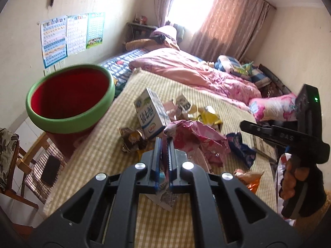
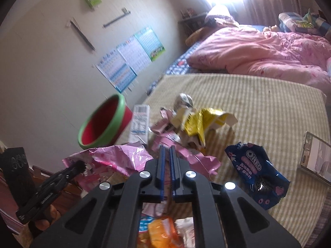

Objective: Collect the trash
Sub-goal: 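Grasp the pink wrapper with the left tool while the right tool grasps another pink wrapper, then carry both pink wrappers over the red bucket and open both tools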

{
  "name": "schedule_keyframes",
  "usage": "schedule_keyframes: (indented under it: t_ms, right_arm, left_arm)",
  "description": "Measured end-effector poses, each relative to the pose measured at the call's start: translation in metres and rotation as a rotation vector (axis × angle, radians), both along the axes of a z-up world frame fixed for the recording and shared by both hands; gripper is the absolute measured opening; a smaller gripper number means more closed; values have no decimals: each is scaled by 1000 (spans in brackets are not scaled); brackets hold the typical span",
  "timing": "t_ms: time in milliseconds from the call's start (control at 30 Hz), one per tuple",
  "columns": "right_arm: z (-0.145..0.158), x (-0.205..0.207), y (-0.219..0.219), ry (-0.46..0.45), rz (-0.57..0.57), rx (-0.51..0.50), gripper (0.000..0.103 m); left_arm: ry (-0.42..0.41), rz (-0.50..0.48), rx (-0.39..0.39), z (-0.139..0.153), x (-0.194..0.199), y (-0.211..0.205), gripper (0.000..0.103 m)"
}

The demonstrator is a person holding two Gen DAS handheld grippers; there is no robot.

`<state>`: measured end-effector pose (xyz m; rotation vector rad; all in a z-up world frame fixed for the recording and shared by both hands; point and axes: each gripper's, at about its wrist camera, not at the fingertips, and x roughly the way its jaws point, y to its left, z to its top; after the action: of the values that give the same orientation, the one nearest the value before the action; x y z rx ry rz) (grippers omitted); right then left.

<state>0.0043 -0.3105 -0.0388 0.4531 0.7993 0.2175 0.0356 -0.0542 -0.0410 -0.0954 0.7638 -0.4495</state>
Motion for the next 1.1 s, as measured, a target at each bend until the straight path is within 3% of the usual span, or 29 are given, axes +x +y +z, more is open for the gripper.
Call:
schedule_keyframes:
  t_ms: [200,333,400,433,533,833,900,967,1000,1100]
  right_arm:
    - [31,-5,13,-79,3,-7,4]
    - [28,6,29,-55,19,-107,12]
    - [15,16,33,-2,25,-163,57]
    - [8,21,36,12,22,-208,64]
    - [-10,37,38,63,3,-329,64]
    - [-71,71,40,313,94,-381,67]
    - [-76,69,44,324,98,-407,50]
    - [-77,68,46,328,96,-406,48]
    - [-76,67,45,328,88,-396,41]
    - [-66,64,43,316,63,-386,40]
  left_arm:
    - [-66,58,11,16,2,18,6]
    - [-70,96,4,17,8,39,6]
    - [-72,106,3,18,13,51,6]
    - [-73,107,3,18,14,54,6]
    - [-61,106,-1,14,21,68,6]
    - [-40,76,-24,6,49,103,6]
    - [-38,61,-25,5,56,105,6]
    - [-35,51,-26,4,62,109,6]
    - [-33,48,-27,3,65,111,6]
    - [-32,48,-31,3,75,120,6]
